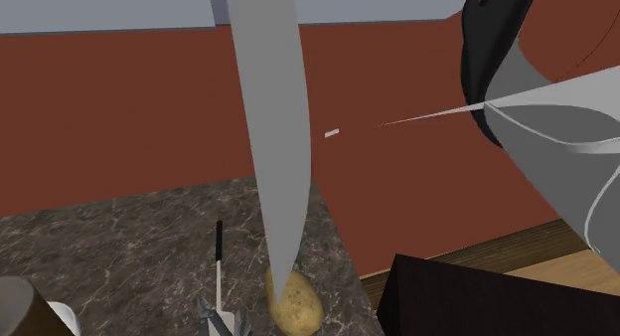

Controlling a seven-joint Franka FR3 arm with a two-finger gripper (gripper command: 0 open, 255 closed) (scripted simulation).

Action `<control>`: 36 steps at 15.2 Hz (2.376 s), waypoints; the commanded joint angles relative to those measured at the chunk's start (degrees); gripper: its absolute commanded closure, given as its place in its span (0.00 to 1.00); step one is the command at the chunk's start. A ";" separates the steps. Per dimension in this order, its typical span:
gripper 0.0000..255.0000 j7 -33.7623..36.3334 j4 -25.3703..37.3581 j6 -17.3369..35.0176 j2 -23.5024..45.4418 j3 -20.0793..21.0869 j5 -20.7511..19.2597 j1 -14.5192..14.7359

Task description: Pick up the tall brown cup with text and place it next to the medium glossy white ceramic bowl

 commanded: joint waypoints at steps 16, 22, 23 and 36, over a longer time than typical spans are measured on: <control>1.00 0.99 -8.89 11.37 2.48 0.16 0.00 0.26; 1.00 1.20 -10.29 14.18 3.88 0.22 0.03 0.25; 1.00 1.20 -10.29 14.17 3.89 0.22 0.03 0.25; 0.00 1.20 -9.41 12.67 3.26 0.21 0.01 0.34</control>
